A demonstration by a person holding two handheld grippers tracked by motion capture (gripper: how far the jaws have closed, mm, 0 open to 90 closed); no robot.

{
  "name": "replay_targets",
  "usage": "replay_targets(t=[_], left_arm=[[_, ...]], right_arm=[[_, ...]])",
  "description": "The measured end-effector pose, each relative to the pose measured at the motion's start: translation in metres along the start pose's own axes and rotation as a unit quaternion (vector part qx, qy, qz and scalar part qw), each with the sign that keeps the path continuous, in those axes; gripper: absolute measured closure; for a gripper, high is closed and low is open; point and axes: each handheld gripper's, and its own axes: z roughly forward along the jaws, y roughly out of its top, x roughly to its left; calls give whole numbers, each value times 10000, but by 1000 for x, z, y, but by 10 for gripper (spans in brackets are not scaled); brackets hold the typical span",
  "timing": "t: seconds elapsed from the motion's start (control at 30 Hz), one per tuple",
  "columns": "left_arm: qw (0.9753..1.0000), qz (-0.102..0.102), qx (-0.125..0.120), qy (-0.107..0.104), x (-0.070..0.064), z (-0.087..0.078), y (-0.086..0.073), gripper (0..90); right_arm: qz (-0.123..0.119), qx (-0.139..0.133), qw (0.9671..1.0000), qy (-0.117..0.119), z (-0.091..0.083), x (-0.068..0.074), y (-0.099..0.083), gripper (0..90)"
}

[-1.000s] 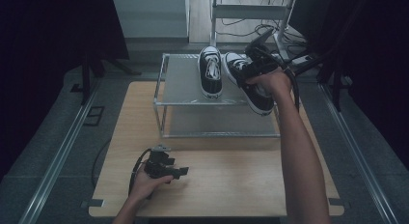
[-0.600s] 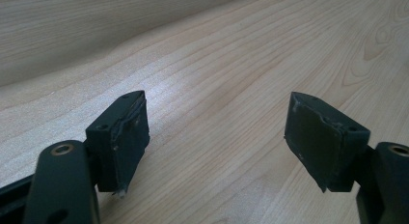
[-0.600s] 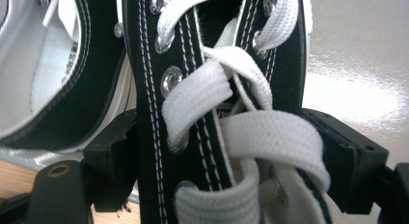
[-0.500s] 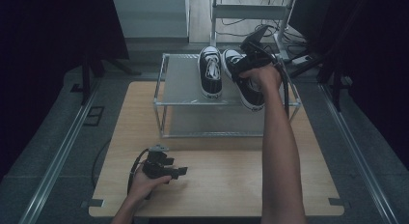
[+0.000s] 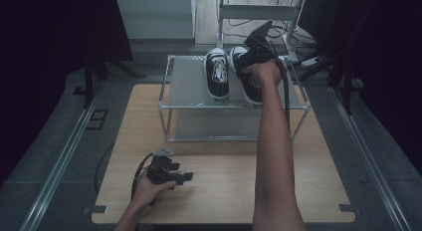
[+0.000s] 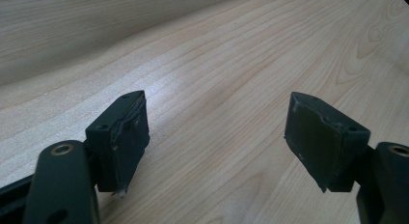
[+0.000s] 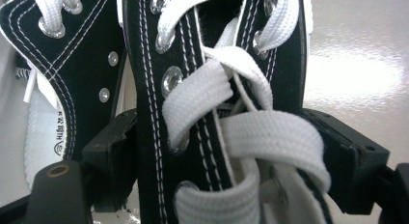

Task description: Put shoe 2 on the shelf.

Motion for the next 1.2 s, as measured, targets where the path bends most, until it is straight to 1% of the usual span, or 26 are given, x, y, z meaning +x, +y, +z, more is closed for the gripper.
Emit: replay_targets(t=[0.07, 0.17, 0.23, 0.33, 0.47, 0.53, 0.63, 0.7, 0.83, 0.9, 0.93, 1.0, 1.2], left_arm=[[10000, -6, -6, 4, 0, 0, 0, 241], [10000, 8, -5, -1, -1, 0, 0, 241], [10000, 17, 4, 7, -1, 1, 0, 241], [10000, 20, 5, 13, -1, 0, 0, 241], [10000, 38, -1, 15, -1, 0, 0, 241], [10000, 36, -4, 8, -1, 0, 0, 241], [10000, 36, -6, 0, -1, -1, 0, 241], [10000, 35, -4, -1, -1, -1, 0, 241], [10000, 31, -2, 1, 0, -1, 0, 242], [10000, 28, -9, 3, 0, -1, 0, 242], [10000, 12, -13, 0, 0, -1, 0, 242], [10000, 9, -14, 1, 0, -1, 0, 242], [10000, 16, 0, 2, -1, -1, -1, 241]], right_arm=[[-2, 13, 10000, -77, 2, 4, 2, 188], [143, -6, 9999, -55, 4, 6, 5, 188], [195, -25, 9998, -81, 6, 7, 8, 187], [410, -37, 9991, 35, 8, 8, 12, 187], [558, -96, 9984, 15, 11, 9, 15, 186], [644, -90, 9979, -19, 13, 11, 17, 185], [713, -129, 9973, -135, 17, 11, 19, 185], [799, -125, 9966, -146, 20, 11, 21, 185], [879, -175, 9957, -225, 24, 12, 23, 183], [934, -135, 9953, -218, 27, 13, 25, 179], [945, -111, 9952, -227, 28, 13, 25, 178], [939, -158, 9952, -246, 29, 14, 26, 178], [1048, -162, 9941, -208, 30, 13, 28, 176]])
